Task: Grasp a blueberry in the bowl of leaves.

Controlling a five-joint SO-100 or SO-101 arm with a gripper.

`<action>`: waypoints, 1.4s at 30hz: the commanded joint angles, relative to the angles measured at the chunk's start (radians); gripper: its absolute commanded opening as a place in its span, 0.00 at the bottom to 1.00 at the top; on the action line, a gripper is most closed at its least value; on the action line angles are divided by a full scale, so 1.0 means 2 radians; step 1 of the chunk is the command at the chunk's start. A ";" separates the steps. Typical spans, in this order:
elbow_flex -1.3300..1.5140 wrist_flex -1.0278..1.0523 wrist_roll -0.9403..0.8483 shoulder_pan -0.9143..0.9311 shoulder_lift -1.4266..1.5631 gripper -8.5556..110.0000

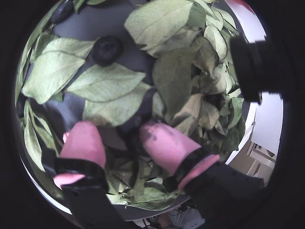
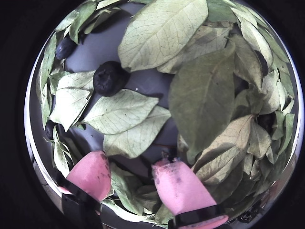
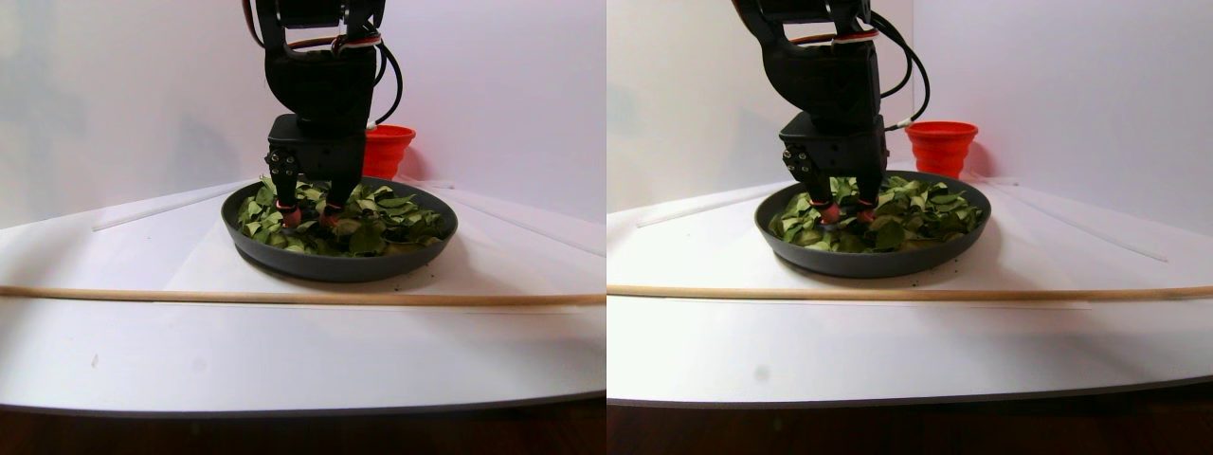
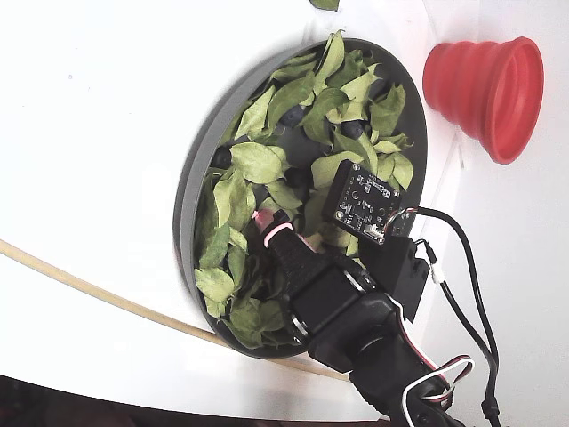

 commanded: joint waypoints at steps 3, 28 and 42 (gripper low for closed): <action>-0.001 -0.008 -0.021 0.007 0.027 0.21; -0.006 -0.008 -0.037 0.012 0.045 0.21; 0.005 -0.008 -0.048 0.019 0.067 0.21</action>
